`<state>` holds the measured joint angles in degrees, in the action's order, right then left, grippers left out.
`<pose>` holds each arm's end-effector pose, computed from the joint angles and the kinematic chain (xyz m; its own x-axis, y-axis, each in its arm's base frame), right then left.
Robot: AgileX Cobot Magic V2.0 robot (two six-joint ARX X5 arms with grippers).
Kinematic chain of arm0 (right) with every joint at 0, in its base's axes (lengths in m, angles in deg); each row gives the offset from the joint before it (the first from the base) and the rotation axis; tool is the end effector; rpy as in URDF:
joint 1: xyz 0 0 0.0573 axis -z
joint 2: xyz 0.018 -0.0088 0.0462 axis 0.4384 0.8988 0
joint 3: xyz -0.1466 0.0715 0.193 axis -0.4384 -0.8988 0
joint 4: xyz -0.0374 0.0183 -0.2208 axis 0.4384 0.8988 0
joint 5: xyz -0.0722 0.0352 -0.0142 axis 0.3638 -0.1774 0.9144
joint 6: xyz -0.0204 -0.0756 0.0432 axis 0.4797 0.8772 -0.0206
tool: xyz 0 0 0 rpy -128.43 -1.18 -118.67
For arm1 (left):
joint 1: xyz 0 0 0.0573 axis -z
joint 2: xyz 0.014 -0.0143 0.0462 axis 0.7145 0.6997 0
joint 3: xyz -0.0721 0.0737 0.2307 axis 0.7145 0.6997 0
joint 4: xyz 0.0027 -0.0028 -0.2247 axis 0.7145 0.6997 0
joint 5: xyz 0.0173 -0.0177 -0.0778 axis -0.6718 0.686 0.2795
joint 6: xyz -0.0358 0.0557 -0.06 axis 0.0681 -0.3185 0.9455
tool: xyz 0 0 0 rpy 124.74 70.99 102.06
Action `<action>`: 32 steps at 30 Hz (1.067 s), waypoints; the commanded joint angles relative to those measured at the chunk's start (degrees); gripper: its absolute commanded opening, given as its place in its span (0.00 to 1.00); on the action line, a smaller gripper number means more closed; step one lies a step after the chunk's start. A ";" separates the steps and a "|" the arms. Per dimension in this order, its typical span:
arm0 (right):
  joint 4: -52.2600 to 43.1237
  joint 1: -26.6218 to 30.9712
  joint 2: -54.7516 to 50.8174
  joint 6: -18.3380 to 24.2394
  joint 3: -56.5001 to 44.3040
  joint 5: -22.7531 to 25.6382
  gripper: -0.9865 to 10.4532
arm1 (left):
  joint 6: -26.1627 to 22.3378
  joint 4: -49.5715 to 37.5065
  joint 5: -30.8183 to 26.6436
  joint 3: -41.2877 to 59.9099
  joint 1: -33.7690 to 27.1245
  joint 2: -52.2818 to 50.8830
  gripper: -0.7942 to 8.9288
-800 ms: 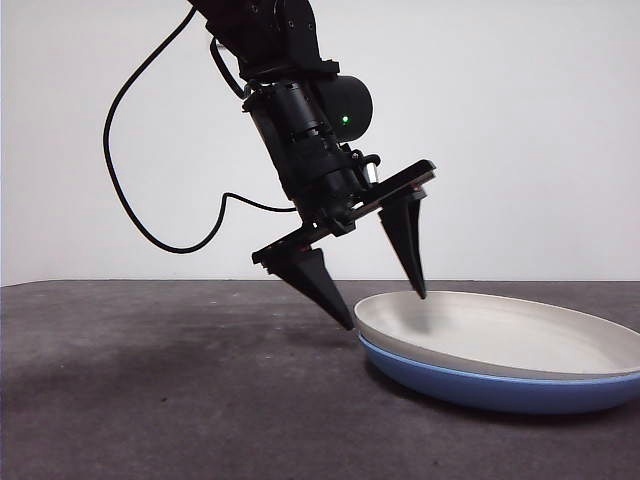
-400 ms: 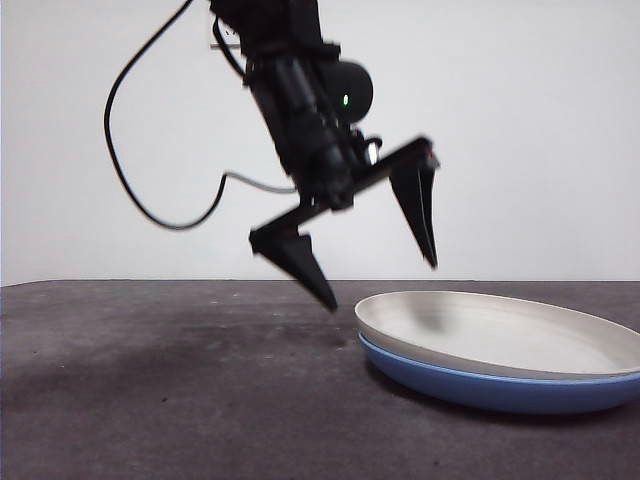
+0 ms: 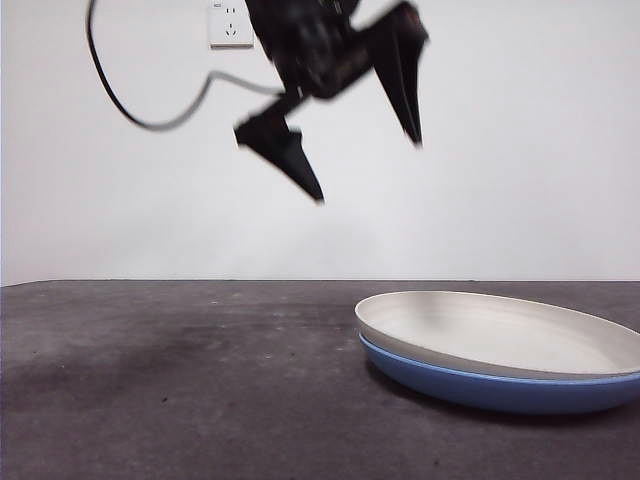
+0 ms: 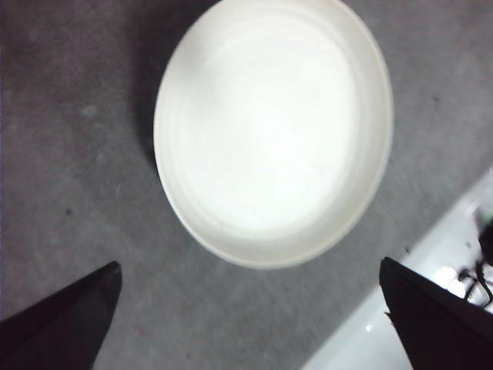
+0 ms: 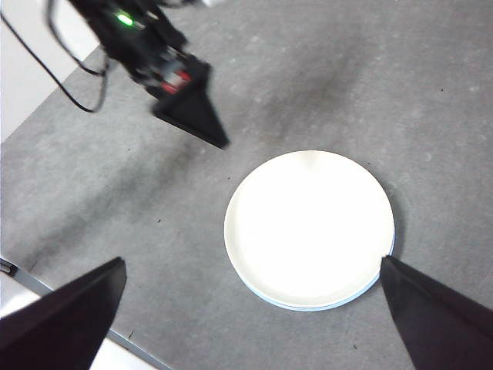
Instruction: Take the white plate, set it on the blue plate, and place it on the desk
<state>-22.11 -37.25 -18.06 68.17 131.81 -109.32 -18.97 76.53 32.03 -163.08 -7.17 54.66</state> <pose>0.0629 0.0423 0.3331 0.6970 0.5245 -0.4890 -0.4263 0.8514 0.3055 0.2939 -0.2700 0.2618 -0.0367 -0.4490 -0.8928 0.5818 0.7167 -0.3844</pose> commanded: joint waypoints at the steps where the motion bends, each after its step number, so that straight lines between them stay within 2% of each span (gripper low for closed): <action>1: -0.35 -0.20 0.28 0.39 0.98 0.68 0.57 | -3.06 1.77 0.00 -2.01 0.42 -4.55 0.66; 11: -0.35 -0.20 0.35 0.13 0.98 1.53 0.57 | -6.51 4.44 0.00 -1.44 0.42 -22.62 0.66; 16: -0.35 -0.20 0.35 0.13 0.98 1.53 0.57 | -6.80 4.46 0.00 2.34 0.42 -32.50 0.66; 24: -0.39 -0.20 0.39 0.13 0.98 1.53 0.57 | -7.37 1.68 -0.31 17.51 0.42 -50.69 0.66; 29: -0.33 -0.20 0.39 -0.46 0.98 1.51 0.57 | -6.40 -2.64 -6.95 29.99 0.39 -63.49 0.66; 32: -0.28 -0.20 0.39 -1.18 0.98 1.51 0.57 | -5.55 -4.87 -7.23 36.26 0.37 -70.75 0.66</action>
<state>-22.11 -37.25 -18.06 67.74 131.81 -107.90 -24.89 72.64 24.95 -127.27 -7.17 -14.63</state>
